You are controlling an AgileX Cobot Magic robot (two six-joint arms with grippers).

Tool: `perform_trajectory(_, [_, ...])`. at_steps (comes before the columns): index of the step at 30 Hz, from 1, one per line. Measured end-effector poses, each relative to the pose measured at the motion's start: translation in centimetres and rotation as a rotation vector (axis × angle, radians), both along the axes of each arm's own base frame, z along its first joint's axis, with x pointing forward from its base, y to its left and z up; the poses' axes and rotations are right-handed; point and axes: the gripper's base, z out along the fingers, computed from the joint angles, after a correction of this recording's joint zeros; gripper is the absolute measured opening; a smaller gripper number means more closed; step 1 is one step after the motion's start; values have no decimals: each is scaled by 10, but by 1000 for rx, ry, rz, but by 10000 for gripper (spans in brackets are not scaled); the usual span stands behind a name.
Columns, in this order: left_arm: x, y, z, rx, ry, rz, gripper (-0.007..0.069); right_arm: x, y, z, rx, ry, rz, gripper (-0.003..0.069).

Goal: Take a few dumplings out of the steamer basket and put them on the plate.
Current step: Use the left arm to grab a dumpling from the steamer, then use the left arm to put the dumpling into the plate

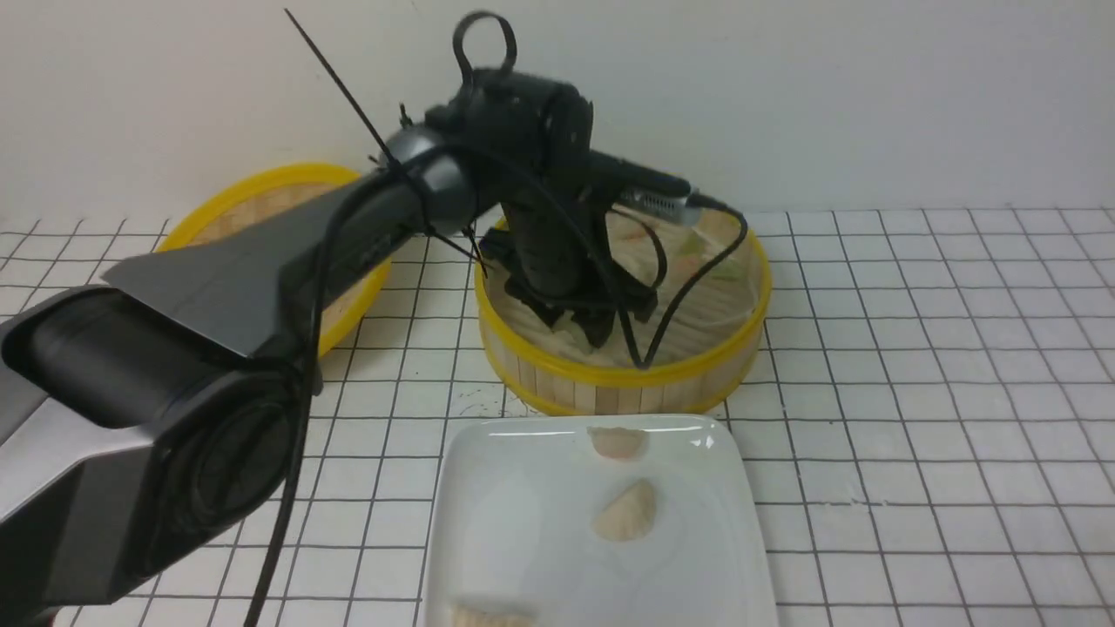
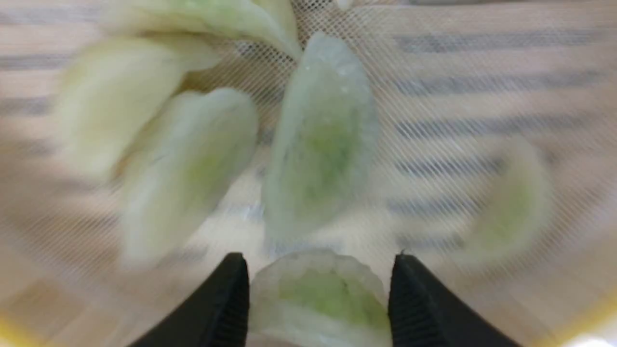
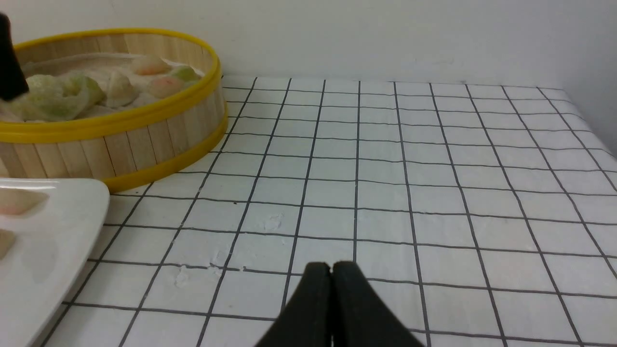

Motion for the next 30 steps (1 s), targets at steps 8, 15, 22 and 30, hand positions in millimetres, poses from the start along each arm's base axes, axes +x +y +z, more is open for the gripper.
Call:
perform_trajectory(8, [-53,23,99,-113,-72,-10,330,0,0,0,0,0,0,-10])
perform_trajectory(15, [-118,51,57,-51,190,-6,330,0,0,0,0,0,0,-10])
perform_trajectory(22, [-116,47,-19,-22,273,-8,330,0,0,0,0,0,0,-10])
perform_trajectory(30, [-106,39,-32,-20,294,-68,498,0,0,0,0,0,0,-10])
